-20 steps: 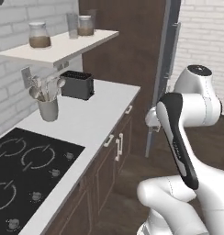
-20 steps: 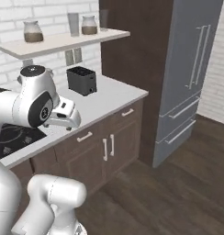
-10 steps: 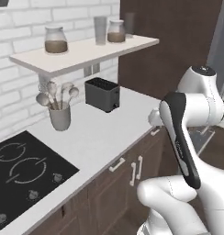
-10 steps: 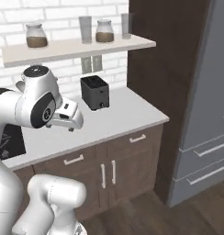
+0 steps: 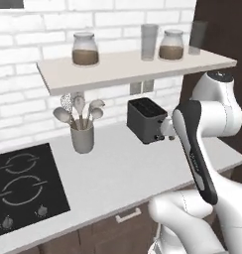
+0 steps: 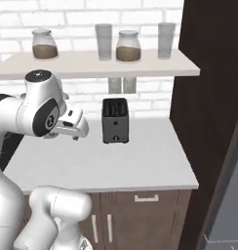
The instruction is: Navigate to the shelves.
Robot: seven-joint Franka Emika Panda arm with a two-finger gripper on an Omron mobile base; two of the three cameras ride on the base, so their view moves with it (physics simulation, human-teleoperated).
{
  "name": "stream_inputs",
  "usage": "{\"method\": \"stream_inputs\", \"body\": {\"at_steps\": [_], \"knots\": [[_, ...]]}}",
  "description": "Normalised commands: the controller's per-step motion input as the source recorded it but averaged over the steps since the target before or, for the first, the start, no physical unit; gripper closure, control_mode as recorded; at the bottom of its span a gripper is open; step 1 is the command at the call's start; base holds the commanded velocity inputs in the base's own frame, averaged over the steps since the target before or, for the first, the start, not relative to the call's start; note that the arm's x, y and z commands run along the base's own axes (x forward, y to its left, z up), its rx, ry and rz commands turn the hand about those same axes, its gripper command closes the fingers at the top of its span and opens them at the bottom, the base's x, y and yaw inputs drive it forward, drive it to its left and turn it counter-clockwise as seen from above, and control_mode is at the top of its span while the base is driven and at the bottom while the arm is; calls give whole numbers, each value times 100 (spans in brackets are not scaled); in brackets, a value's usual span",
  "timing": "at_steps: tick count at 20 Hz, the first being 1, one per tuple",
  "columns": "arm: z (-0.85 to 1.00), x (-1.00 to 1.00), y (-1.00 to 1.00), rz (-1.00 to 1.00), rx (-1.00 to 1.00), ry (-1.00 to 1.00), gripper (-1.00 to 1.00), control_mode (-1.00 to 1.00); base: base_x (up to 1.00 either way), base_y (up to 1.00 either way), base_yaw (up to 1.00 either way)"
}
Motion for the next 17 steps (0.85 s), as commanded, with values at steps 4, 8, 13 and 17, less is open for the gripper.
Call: {"method": "stream_inputs", "body": {"at_steps": [4,8,13,17], "knots": [[0,0,0,0,0,0,-100,100,61,-72,69],[0,0,0,0,0,0,-100,100,1,-45,75],[0,0,0,0,0,0,-100,100,35,-37,20],[0,0,0,0,0,0,-100,100,11,-64,-22]]}}
